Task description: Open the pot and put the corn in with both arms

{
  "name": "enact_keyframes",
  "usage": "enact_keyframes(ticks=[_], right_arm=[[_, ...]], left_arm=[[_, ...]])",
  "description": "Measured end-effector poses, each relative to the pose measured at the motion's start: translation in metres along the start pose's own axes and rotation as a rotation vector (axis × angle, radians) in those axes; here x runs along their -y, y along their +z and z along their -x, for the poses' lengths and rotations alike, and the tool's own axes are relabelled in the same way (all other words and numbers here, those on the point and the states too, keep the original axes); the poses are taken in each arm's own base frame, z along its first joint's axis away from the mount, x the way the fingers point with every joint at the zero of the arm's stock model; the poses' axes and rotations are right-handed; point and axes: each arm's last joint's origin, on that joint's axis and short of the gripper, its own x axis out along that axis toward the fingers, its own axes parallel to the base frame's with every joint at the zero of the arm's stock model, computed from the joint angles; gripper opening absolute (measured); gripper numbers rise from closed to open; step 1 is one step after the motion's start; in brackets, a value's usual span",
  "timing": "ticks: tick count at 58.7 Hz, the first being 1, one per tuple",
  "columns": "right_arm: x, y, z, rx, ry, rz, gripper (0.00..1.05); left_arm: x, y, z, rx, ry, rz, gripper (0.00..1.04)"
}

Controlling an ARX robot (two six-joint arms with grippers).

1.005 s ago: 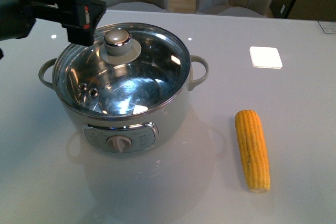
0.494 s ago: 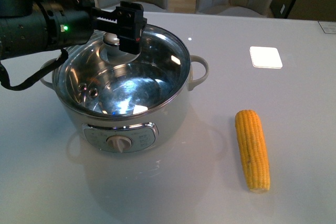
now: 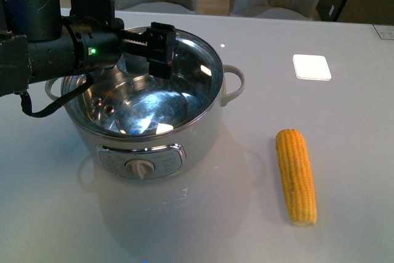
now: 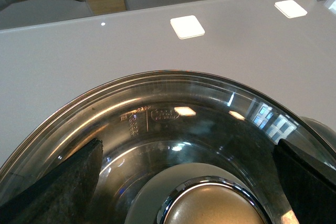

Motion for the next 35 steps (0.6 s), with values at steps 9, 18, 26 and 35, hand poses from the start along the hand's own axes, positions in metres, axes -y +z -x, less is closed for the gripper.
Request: enact_keyframes(ticks=[9,18,26,35], right_arm=[[0.0000,0.0000,0.0000,0.000,0.000,0.000,0.96],[0.0000,0.0000,0.0000,0.000,0.000,0.000,0.96],[0.0000,0.0000,0.0000,0.000,0.000,0.000,0.96],[0.0000,0.0000,0.0000,0.000,0.000,0.000,0.96]], left_arm=[[0.0015,-0.0004,-0.0004,-0.002,-0.003,0.004,0.98],[0.0026,-0.0016,-0.0009,-0.018,-0.002,-0.007,0.98],[0.0028,-0.0020,-0.0013,-0.028,0.000,-0.029,0.98],[0.0030,-0.0023,-0.0013,-0.032,0.002,-0.043,0.98]])
